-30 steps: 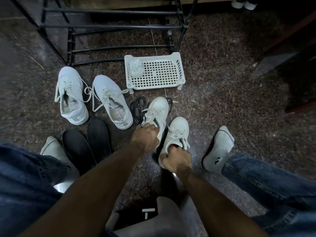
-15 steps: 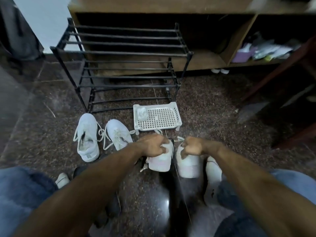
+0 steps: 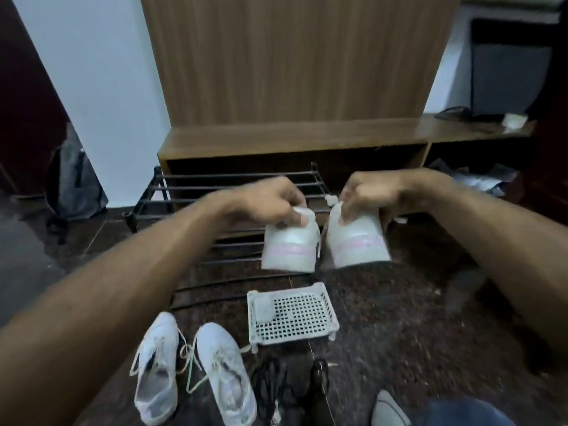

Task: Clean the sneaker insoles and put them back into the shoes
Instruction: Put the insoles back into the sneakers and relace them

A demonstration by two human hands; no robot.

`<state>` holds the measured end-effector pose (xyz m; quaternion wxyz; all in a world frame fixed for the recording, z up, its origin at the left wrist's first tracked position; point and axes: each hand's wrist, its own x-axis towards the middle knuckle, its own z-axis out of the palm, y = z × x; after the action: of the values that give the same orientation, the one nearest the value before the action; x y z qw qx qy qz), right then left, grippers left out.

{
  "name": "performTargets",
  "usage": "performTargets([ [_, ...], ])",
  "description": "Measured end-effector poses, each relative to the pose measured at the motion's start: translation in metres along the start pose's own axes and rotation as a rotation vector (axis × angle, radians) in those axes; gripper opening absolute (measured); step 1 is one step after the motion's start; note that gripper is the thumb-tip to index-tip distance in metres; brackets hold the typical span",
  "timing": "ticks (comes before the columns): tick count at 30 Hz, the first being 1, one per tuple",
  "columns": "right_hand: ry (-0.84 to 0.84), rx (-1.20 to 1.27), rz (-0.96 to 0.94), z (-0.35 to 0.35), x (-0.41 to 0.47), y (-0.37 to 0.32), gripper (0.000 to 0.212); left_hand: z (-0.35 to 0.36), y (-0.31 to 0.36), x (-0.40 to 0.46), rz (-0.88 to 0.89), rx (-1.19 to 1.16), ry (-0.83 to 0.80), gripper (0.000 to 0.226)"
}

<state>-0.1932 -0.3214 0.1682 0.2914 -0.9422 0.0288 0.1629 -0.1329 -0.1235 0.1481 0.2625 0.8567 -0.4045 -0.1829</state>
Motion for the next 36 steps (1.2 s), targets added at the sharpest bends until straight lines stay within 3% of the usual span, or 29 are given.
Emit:
performTargets([
  [5, 0.175, -0.132, -0.182, -0.063, 0.022, -0.022, 0.012, -0.058, -0.004, 0.020, 0.011, 0.058, 0.307, 0.009],
  [9, 0.353, -0.294, -0.299, -0.073, 0.073, -0.003, 0.016, -0.059, -0.032, 0.058, 0.009, 0.341, 0.580, 0.003],
  [11, 0.483, -0.408, -0.301, -0.066, 0.107, 0.013, 0.029, -0.048, -0.054, 0.083, -0.022, 0.524, 0.669, 0.020],
  [14, 0.579, -0.449, -0.256, -0.049, 0.156, 0.040, 0.038, -0.033, -0.083, 0.122, -0.062, 0.659, 0.776, 0.019],
  [22, 0.533, -0.411, -0.233, -0.005, 0.234, 0.082, 0.034, 0.017, -0.138, 0.188, -0.166, 0.666, 0.755, 0.012],
  [36, 0.546, -0.369, -0.192, 0.018, 0.258, 0.087, 0.031, 0.030, -0.163, 0.199, -0.178, 0.571, 0.744, 0.016],
])
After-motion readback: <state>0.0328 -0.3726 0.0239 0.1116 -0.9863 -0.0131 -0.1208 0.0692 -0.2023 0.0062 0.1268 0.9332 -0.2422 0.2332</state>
